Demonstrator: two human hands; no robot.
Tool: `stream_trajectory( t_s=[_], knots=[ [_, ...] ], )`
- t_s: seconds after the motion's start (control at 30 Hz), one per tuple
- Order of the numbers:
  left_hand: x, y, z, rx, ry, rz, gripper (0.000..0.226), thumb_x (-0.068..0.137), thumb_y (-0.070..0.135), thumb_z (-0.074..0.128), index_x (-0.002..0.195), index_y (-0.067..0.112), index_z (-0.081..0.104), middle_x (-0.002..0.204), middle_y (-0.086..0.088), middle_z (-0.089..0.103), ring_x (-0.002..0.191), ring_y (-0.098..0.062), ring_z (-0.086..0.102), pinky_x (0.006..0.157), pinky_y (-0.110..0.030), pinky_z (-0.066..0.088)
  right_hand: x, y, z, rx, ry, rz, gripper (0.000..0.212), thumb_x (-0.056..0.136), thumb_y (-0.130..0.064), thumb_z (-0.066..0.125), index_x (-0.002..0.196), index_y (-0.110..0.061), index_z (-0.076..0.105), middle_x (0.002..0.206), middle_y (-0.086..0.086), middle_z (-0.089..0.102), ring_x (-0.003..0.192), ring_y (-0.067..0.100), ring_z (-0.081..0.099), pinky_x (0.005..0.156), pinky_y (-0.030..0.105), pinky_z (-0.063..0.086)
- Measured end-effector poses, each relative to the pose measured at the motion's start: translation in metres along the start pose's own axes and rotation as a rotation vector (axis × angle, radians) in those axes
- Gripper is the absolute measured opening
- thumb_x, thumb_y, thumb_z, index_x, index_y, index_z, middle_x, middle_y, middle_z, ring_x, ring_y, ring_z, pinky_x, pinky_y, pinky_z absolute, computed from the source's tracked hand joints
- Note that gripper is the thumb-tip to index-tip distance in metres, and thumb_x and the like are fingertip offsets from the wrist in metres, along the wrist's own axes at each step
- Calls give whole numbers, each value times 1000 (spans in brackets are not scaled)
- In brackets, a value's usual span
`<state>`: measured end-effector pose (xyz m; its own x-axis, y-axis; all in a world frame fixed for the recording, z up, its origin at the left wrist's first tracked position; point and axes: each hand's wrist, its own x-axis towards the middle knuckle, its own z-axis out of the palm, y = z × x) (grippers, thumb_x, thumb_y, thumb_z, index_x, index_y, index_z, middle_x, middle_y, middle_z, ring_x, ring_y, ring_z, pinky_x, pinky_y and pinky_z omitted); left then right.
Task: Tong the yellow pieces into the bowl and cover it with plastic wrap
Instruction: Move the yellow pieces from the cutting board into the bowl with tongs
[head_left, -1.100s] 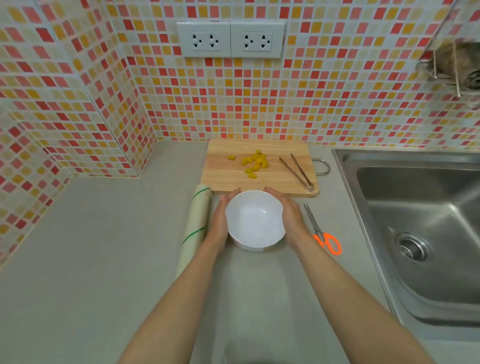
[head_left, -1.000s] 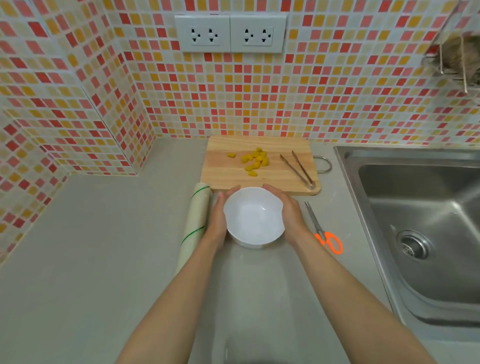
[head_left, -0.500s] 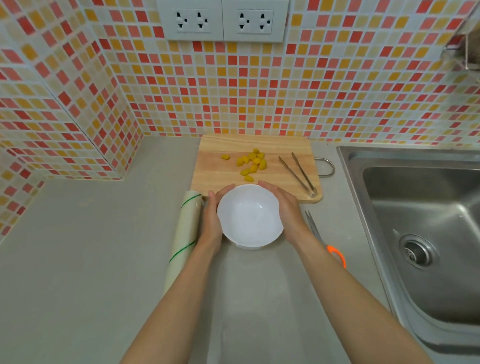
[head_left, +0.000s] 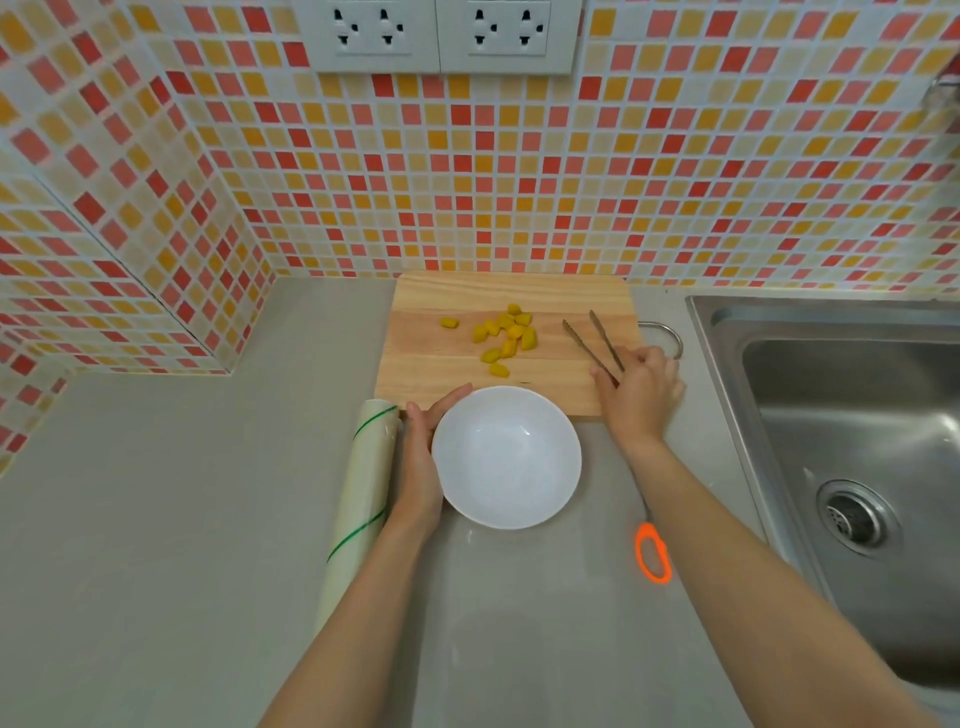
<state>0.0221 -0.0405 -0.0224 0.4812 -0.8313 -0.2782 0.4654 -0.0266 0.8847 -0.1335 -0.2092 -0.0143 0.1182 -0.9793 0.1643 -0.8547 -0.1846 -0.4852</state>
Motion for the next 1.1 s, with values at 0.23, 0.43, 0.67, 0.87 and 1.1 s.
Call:
stream_trajectory(
  t_s=[0.23,0.43,0.67,0.87,1.1],
  knots=[
    [-2,1,1,10,-4,-2,66,82,70,22,113,33,66,117,7,69,109,-17,65,80,-30,55,0,-15,9,119,-113,-204,37,83,-28,63,120,-22,62,105,6,60,107,26,50,87,36,26],
    [-2,1,0,33,-3,-12,64,85,68,18,112,36,67,118,10,69,111,-13,64,91,-38,48,13,-28,11,25,-205,-270,35,86,-27,61,121,-25,62,104,7,58,105,26,50,83,35,25],
    [-2,0,0,23,-3,-17,62,85,67,19,111,36,67,117,11,69,110,-12,64,91,-38,47,8,-27,1,68,-189,-270,30,87,-25,60,116,-25,65,101,7,59,102,27,50,72,27,13],
    [-2,-1,2,13,13,3,61,94,58,13,111,33,65,112,12,71,107,-12,65,86,-33,50,-37,-20,-39,209,-145,-347,27,83,-21,66,109,-24,69,90,2,58,96,23,52,70,26,13],
    [0,1,3,21,25,23,62,97,53,10,110,27,65,107,11,72,104,-8,66,81,-22,52,-77,-11,-78,96,-249,-570,29,80,-25,69,109,-28,69,89,-5,55,89,18,50,71,25,13]
  ],
)
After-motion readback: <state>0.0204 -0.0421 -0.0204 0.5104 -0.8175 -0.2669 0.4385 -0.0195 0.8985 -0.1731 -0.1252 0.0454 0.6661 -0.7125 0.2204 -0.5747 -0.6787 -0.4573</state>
